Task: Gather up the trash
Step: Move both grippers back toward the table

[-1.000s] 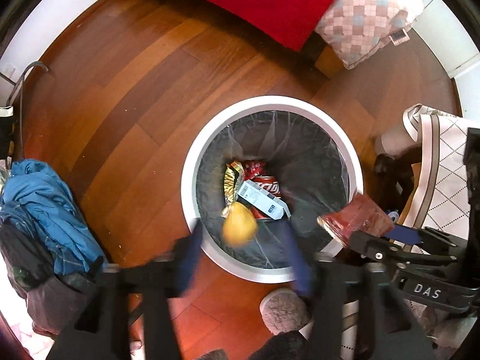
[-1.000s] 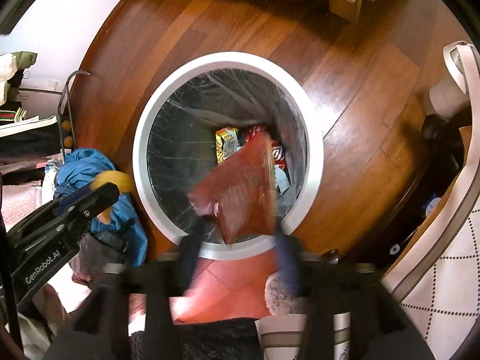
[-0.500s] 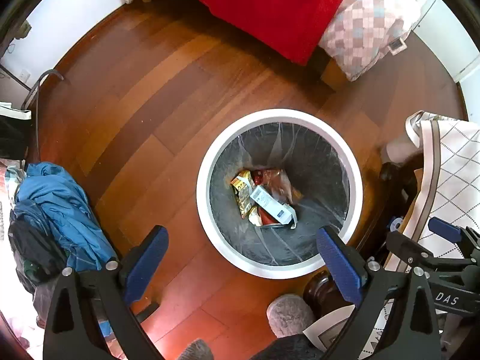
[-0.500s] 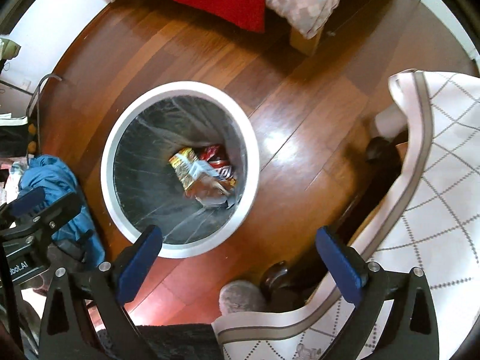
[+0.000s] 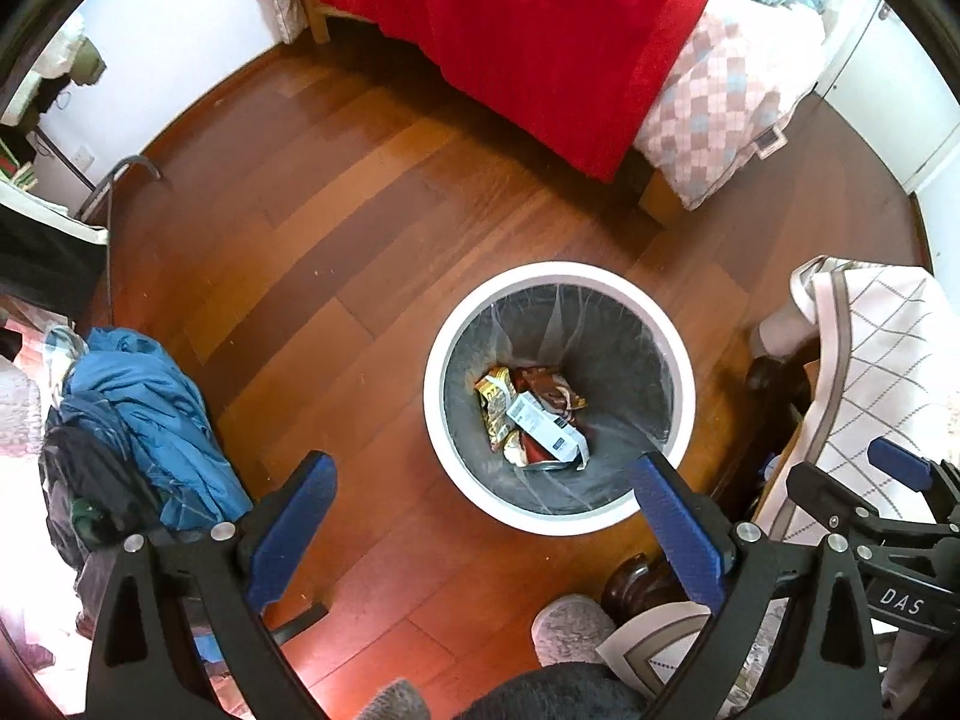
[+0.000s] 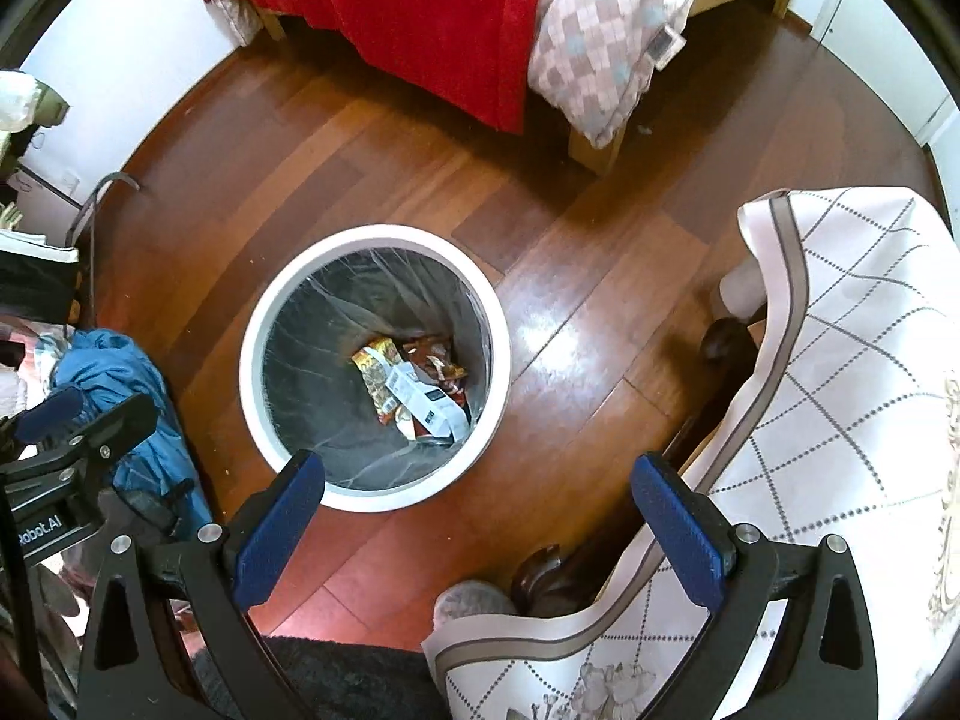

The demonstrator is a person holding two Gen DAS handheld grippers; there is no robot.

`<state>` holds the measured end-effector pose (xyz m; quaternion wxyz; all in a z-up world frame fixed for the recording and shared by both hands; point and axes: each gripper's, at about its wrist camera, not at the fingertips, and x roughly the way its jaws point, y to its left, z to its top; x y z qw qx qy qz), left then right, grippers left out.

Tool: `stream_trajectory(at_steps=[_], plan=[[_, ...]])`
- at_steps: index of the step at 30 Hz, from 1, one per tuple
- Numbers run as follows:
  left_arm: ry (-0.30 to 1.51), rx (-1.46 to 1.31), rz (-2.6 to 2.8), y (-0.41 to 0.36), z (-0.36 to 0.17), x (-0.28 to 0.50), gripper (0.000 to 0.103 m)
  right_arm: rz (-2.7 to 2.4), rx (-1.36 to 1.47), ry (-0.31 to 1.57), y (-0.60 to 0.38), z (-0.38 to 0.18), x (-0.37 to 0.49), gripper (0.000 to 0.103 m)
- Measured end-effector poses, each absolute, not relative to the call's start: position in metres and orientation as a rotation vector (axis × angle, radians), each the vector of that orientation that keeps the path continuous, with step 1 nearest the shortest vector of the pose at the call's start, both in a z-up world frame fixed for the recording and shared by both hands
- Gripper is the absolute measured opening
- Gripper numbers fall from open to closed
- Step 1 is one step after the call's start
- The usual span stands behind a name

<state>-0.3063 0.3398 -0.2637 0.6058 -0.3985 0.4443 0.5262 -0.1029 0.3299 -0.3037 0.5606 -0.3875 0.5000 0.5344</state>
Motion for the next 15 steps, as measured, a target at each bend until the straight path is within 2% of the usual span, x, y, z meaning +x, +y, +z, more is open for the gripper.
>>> stream_trajectory(at_steps=[15], plan=[[0.897, -0.781, 1.247, 0.264, -0.168, -0.302, 0.101, 1.337, -0.699, 1.056, 0.255, -0.192, -0.087, 0.103]])
